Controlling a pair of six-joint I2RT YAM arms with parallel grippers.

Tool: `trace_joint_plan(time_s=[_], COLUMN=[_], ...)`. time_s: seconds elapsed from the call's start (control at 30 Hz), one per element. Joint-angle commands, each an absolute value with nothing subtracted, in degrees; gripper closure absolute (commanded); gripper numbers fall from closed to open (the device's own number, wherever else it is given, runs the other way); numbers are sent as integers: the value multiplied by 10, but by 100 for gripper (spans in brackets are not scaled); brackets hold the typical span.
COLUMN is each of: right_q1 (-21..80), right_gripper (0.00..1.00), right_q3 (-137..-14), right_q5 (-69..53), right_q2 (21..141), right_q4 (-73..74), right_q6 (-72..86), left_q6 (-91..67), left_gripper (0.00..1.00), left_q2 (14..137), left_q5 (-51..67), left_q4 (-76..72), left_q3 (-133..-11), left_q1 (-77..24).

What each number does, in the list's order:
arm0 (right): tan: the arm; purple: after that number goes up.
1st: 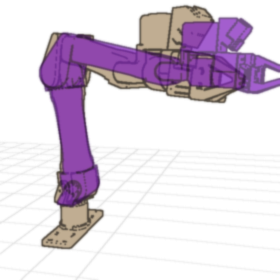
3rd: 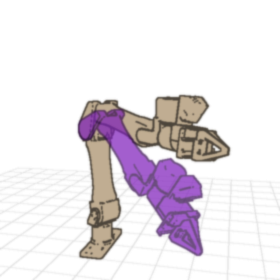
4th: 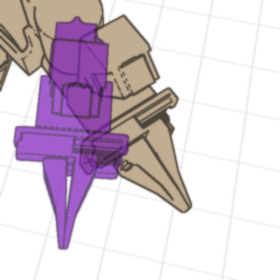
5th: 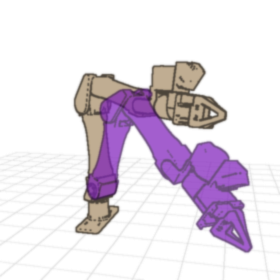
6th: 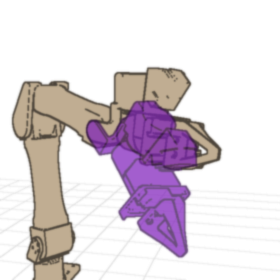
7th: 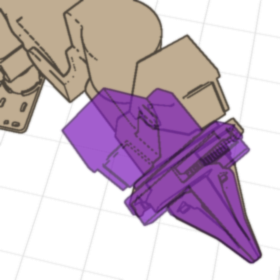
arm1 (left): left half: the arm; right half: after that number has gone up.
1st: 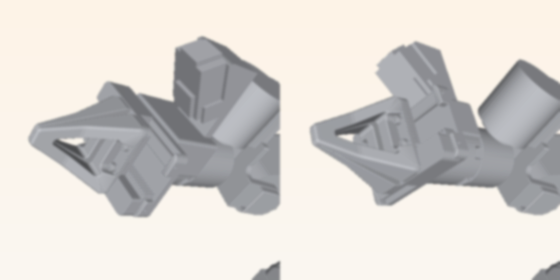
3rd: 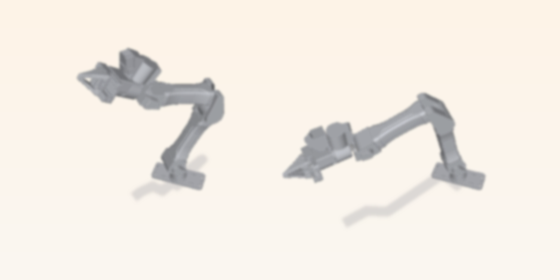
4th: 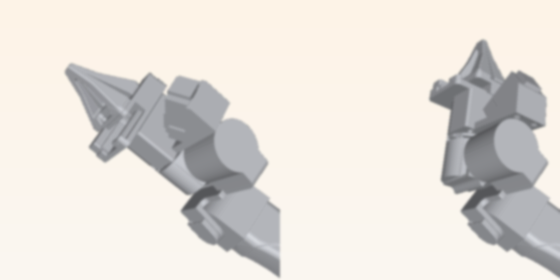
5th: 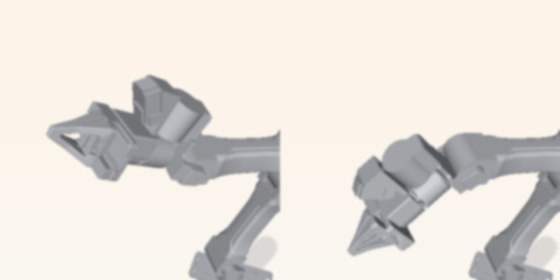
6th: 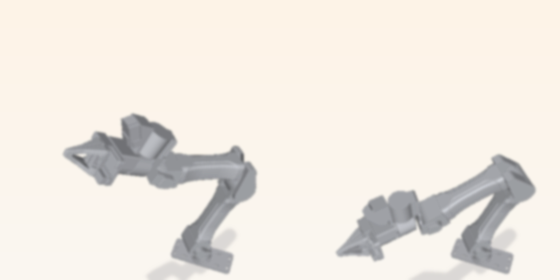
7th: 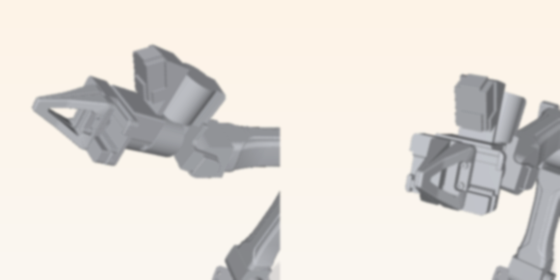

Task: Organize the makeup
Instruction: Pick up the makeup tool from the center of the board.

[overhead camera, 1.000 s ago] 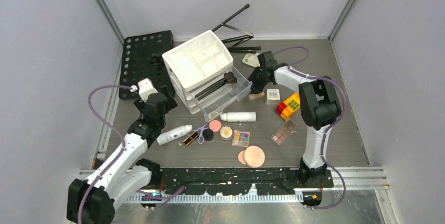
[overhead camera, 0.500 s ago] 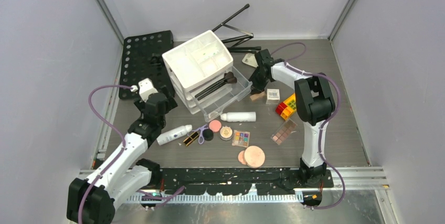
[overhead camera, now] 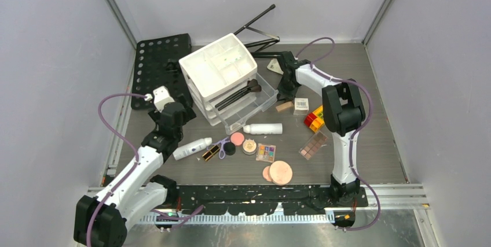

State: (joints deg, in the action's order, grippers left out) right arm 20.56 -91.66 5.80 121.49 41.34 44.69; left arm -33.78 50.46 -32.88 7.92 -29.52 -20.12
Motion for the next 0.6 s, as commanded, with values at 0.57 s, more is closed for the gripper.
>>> trace_joint_plan(time_s=[0.57], right_q1=[219], right_gripper=[89], right_q3=[-946], right_q5=[169], right_q2=[1219], right_q4=[412], right_q6=[434], left_q6=[-331], left_gripper=[13], left_q2=[504], left_q5=[-336], left_q4=[51], left_q3=[-308], left_q1=[-200])
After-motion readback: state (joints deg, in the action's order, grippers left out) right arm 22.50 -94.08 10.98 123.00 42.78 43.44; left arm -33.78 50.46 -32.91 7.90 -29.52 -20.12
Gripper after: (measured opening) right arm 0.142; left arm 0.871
